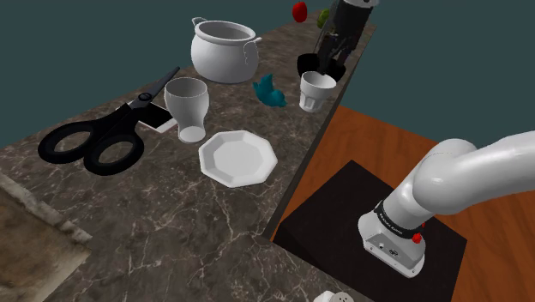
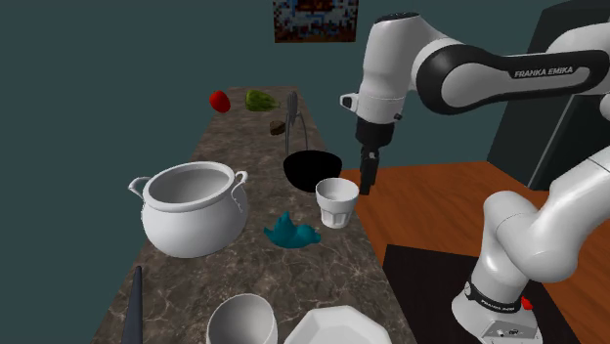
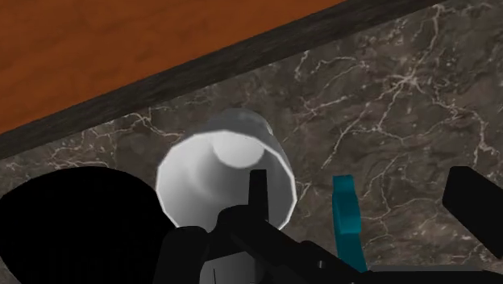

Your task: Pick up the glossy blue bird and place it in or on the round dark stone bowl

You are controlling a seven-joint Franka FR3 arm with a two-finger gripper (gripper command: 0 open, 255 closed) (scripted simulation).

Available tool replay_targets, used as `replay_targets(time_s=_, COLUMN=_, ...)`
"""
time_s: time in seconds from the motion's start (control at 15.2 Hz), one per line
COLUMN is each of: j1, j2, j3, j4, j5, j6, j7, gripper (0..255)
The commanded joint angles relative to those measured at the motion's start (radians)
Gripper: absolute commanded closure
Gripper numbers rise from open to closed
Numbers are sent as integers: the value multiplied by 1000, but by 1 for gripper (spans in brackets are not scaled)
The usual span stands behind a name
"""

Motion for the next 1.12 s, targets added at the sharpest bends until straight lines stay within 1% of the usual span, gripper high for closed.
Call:
replay_targets(time_s=0.0, j1=4, j2=67, j3=-3, j4=23, j5=4, j6=50, j7=-14, gripper=0)
replay_targets(time_s=0.46, j1=20, j2=313, j3=0, j4=156, j5=23, j6=180, j7=-50, gripper=0)
replay_targets(time_s=0.92, j1=36, j2=563, j3=11, j4=349, j5=39, j6=253, j7=-86, gripper=0)
replay_targets(time_s=1.06, j1=36, j2=569, j3=12, j4=329, j5=39, j6=278, j7=-86, gripper=0)
